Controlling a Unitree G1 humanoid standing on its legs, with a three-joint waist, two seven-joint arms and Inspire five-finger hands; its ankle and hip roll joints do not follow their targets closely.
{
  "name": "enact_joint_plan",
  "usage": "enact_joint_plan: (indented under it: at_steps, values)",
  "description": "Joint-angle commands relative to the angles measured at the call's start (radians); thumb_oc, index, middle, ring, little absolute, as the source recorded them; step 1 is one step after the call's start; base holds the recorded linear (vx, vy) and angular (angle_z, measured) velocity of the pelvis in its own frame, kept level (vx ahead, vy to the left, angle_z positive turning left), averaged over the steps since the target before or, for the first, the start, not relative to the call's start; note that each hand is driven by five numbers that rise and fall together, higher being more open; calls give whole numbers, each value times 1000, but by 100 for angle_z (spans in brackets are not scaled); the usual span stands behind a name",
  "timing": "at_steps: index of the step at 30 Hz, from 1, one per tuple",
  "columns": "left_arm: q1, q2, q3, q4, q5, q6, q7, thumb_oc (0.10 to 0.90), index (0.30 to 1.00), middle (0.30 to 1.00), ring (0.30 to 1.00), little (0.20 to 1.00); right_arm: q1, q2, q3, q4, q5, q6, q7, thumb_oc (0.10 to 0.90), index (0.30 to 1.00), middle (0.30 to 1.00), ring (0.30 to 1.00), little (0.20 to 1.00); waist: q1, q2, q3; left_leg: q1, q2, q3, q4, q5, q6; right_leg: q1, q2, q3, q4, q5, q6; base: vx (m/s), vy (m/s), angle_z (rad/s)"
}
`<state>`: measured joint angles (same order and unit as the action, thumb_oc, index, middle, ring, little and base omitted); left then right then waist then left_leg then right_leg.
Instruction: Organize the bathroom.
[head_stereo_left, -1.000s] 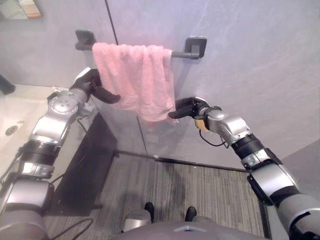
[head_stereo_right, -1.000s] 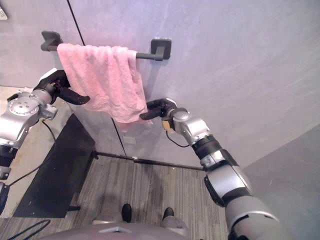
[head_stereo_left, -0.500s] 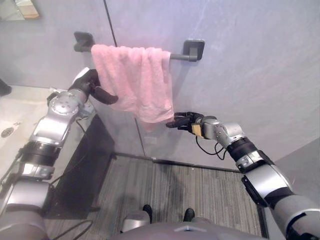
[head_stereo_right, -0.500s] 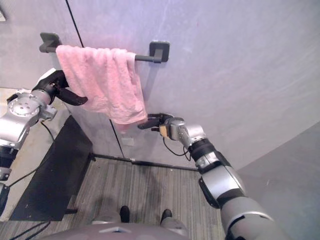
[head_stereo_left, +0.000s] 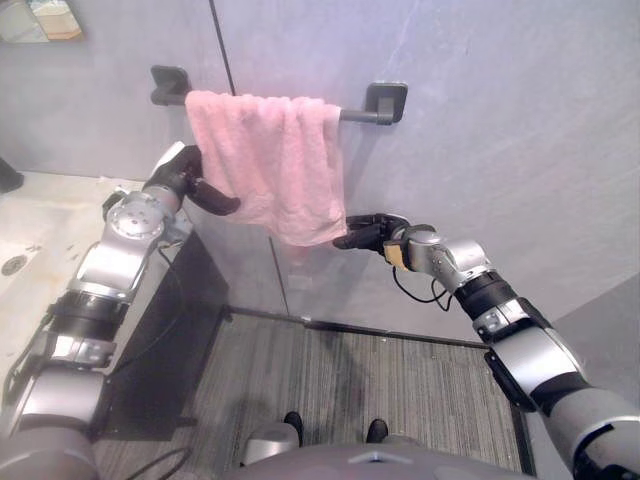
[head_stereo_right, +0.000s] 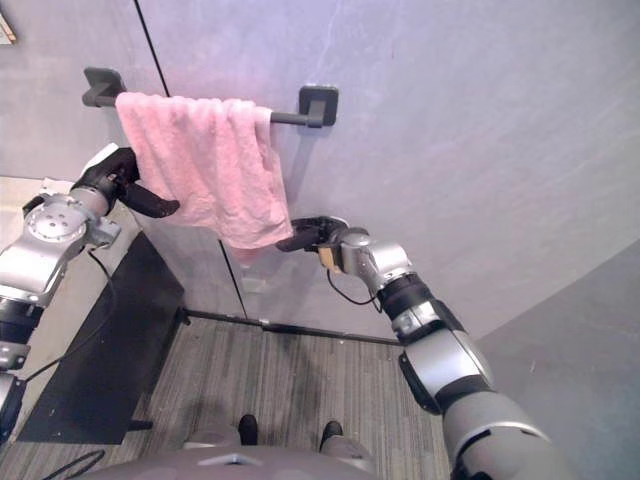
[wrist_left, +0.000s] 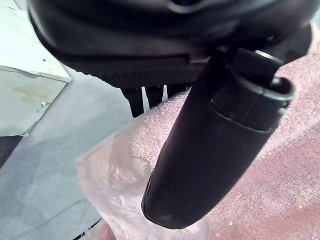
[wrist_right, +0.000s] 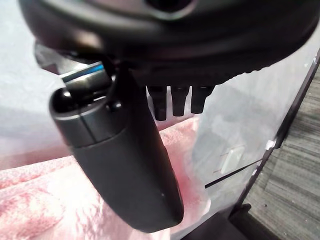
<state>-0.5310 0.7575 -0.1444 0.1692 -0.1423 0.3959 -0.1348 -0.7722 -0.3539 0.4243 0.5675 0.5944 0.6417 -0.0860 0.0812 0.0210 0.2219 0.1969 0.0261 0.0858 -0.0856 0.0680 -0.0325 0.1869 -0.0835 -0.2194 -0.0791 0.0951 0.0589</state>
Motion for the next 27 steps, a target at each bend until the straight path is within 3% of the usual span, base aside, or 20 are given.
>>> enact_joint_plan:
  at_steps: [1,17,27]
  values:
    - [-7,-9,33,-60,67,-97,26,800,900,900,900,900,-222,-30,-14,-69,-42,-165,18,800,900,900,900,900,-4,-7,-144,14,-49,28,26,-108,14,-5,20,27,11,-87,36,0,0,0]
    - [15,-35,46,-53,69,-70,39,800,900,900,900,900,-194,-10,-41,-140,-101,-228,9,800,900,900,900,900,-19,6,-142,25,-44,40,26,-111,14,2,25,39,3,-85,36,2,1,0]
    - [75,-71,65,-41,47,29,0,800,900,900,900,900,-157,25,-54,-190,-82,-212,-54,800,900,900,900,900,-14,11,-142,18,-47,35,46,-118,16,4,23,38,11,-95,30,0,0,0]
